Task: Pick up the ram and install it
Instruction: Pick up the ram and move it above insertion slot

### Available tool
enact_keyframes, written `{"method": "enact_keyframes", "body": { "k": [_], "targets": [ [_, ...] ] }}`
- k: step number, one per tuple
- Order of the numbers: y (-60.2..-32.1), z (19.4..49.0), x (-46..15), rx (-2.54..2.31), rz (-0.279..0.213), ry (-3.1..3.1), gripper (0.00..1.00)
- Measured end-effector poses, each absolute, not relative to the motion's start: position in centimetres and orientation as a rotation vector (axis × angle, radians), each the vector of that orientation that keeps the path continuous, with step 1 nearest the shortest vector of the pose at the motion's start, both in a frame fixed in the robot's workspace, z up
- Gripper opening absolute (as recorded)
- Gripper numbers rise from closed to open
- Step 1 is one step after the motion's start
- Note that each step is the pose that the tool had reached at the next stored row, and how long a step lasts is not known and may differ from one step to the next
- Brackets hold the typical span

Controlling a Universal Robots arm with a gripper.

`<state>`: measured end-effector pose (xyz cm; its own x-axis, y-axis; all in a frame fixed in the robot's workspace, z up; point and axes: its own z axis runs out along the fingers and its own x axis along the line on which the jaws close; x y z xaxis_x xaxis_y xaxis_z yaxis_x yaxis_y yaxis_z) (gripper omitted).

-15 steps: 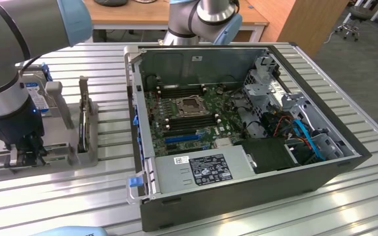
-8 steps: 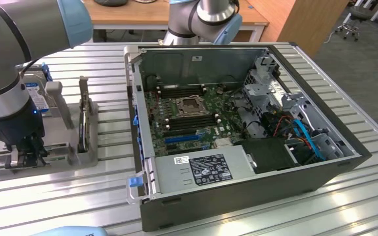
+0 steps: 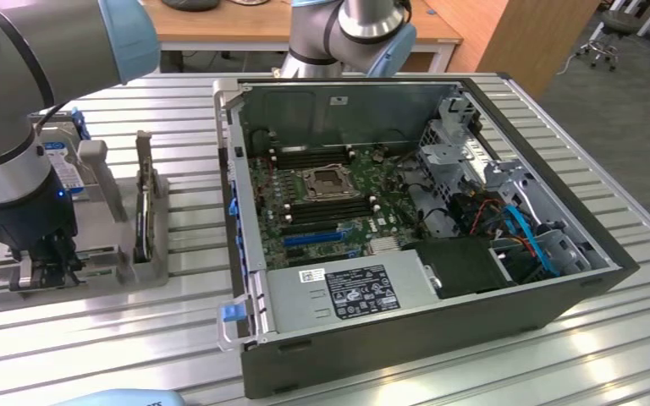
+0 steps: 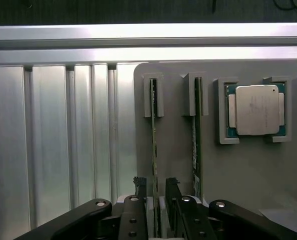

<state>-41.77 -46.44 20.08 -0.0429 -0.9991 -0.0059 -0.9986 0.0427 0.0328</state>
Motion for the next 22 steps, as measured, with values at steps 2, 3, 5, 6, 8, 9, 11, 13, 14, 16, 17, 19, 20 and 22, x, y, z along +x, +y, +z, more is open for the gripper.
{"method": "enact_keyframes", "body": {
  "k": [2,3,5,6,8,9,11,13,14,16,17,19,20,22],
  "targets": [
    [-46.43,20.07,-41.77,2.160,-0.043,-2.255,0.29],
    [-46.37,20.03,-41.77,2.160,-0.043,-2.255,0.29],
    [-46.30,20.00,-41.77,2.161,-0.043,-2.255,0.29],
    [-46.29,19.99,-41.76,2.161,-0.043,-2.255,0.29],
    [-46.29,20.00,-41.77,2.161,-0.043,-2.255,0.29],
    [-46.28,20.00,-41.77,2.160,-0.043,-2.255,0.29],
    [-46.25,19.98,-41.77,2.161,-0.043,-2.255,0.29],
    [-46.20,19.97,-41.77,2.160,-0.043,-2.255,0.29],
    [-46.20,19.98,-41.77,2.161,-0.043,-2.255,0.29],
    [-46.20,19.98,-41.77,2.160,-0.043,-2.255,0.29],
    [-46.20,19.98,-41.77,2.161,-0.043,-2.255,0.29],
    [-46.20,19.98,-41.77,2.161,-0.043,-2.255,0.29],
    [-46.20,19.98,-41.77,2.160,-0.043,-2.255,0.29],
    [-46.20,19.98,-41.77,2.160,-0.043,-2.255,0.28]
  ]
}}
